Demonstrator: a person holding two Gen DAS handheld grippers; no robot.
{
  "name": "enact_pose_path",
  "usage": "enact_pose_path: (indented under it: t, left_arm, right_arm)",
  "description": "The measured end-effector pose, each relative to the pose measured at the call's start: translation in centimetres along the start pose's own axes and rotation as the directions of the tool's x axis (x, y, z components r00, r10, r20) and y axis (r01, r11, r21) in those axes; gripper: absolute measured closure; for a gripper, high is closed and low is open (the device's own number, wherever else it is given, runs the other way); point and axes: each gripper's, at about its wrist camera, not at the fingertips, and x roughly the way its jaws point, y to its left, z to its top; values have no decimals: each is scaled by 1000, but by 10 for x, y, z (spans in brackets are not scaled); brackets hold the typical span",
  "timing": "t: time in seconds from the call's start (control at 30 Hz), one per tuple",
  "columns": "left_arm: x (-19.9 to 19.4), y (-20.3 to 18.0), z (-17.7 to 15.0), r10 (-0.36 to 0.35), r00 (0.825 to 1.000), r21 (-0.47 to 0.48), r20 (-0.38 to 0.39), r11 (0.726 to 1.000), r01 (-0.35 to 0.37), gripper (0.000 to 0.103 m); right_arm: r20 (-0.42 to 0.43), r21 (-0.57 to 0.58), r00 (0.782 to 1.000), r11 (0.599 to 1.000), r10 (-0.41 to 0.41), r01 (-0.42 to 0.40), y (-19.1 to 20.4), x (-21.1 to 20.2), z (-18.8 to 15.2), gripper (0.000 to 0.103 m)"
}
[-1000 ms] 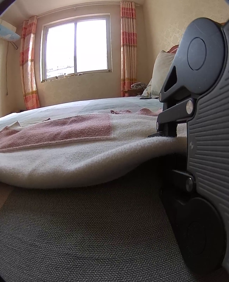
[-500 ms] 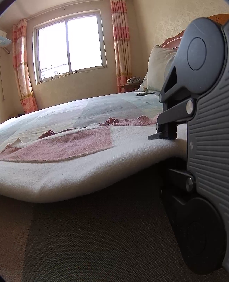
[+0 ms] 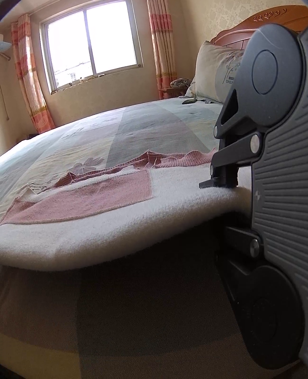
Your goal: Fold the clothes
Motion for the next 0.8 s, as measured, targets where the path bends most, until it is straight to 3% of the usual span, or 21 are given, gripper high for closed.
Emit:
enact_pose_path:
  t: [0.23,0.4,0.53,0.63,0.7,0.8]
  left_arm:
    - [-37,-22,-3,-24,1000,-9,11,1000,25,97]
    - [-39,-34,-5,-90,996,-24,5,996,90,94]
    - [-58,-36,-13,-184,983,-20,13,983,185,87]
    - [-80,-18,-26,-283,959,-97,24,954,284,87]
    - [-88,6,-37,-317,947,-210,44,924,319,87]
    - [-92,52,-56,-323,943,-427,85,843,328,87]
  right_arm:
    - [-5,24,999,999,47,-47,27,-44,-4,91]
    - [-36,5,997,997,71,-71,43,-44,-7,90]
    - [-61,15,991,992,123,-122,41,-33,-13,76]
    - [-68,45,980,982,188,-185,39,-44,-25,69]
    - [-66,79,972,972,227,-222,24,-53,-36,67]
    - [-25,181,962,948,271,-262,-9,-70,-54,63]
